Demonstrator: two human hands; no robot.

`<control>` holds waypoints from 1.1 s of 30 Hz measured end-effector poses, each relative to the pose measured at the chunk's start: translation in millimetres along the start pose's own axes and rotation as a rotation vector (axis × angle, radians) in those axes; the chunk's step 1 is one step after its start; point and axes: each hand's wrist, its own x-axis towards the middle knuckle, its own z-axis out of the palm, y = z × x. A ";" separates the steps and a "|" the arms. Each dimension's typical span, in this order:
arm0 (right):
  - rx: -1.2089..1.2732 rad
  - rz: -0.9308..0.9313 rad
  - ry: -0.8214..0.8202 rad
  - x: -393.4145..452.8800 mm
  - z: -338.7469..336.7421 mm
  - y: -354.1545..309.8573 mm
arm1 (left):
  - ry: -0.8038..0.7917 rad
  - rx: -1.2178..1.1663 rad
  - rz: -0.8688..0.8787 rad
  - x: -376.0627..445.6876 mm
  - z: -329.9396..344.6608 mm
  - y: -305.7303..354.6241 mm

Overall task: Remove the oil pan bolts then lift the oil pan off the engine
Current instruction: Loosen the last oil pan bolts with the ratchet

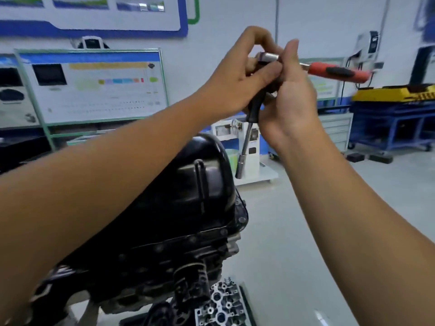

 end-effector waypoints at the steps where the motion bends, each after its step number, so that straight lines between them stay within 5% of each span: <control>1: -0.005 -0.008 -0.011 4.7 -4.6 3.5 | -0.040 -0.002 -0.018 3.1 -1.0 -5.4; 9: 0.021 0.008 -0.065 22.8 -36.6 64.1 | -0.289 0.163 -0.191 -5.6 -21.9 -51.9; 17: 0.170 0.000 -0.144 42.9 -48.1 72.4 | -0.328 0.276 -0.156 4.3 -22.1 -55.5; 33: -0.067 -0.080 -0.171 12.1 -65.6 72.7 | -0.432 0.086 -0.202 -11.4 -23.1 -59.9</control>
